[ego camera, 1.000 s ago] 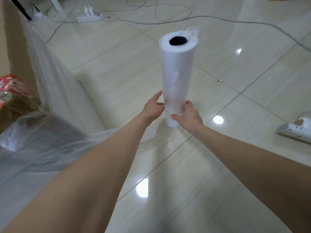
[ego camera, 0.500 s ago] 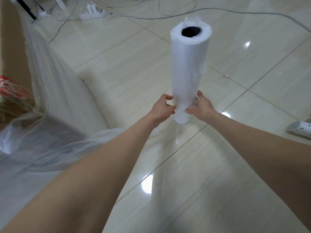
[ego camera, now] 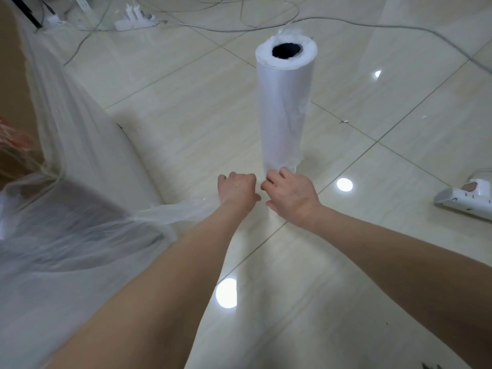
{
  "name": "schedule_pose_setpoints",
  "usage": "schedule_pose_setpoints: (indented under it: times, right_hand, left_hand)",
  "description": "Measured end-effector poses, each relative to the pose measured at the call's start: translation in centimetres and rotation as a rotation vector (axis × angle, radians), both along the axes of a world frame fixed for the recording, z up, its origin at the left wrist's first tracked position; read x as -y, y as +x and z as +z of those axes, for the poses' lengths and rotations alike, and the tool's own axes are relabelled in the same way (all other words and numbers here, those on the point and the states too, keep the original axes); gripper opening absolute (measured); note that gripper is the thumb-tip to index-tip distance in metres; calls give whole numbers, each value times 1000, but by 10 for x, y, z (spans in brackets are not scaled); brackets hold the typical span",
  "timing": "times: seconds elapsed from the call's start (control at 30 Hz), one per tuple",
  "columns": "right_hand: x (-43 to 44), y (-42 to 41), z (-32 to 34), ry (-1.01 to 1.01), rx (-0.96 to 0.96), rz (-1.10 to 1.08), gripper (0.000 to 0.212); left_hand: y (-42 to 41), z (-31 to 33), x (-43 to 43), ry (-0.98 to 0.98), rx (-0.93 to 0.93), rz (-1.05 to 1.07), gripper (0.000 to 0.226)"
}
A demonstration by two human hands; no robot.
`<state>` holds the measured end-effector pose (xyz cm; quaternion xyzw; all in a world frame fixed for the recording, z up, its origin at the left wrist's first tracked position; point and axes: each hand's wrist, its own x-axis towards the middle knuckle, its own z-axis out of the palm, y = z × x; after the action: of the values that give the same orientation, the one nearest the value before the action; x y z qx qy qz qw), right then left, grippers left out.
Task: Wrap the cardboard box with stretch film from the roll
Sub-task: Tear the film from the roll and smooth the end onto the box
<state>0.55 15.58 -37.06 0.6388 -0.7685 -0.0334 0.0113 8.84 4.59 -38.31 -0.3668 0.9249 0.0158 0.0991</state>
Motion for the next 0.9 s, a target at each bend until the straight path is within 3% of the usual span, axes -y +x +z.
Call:
schedule_pose_setpoints:
  times: [0.03, 0.1, 0.3, 0.5, 0.57, 0.7, 0.9]
  right_hand:
    - [4, 2, -3, 9, -17, 15, 34]
    - [10, 4, -4, 14, -26, -8, 37]
    - [28, 5, -1, 84, -39, -46, 27]
    - [37, 11, 0, 105, -18, -53, 28]
    - [36, 10, -1, 105, -26, -42, 31]
    - [30, 2, 1, 123, -44, -17, 34]
    - [22, -1, -1, 135, -57, 47, 33]
  left_hand:
    - [1, 1, 1, 16, -32, 36, 10]
    - [4, 2, 5, 45, -69, 86, 22]
    - [22, -1, 18, 127, -109, 44, 18]
    - [20, -2, 15, 75, -107, -1, 26]
    - [17, -2, 14, 88, -95, 52, 32]
    - [20, -3, 23, 188, -144, 228, 17]
    - [31, 1, 38, 265, -210, 496, 15]
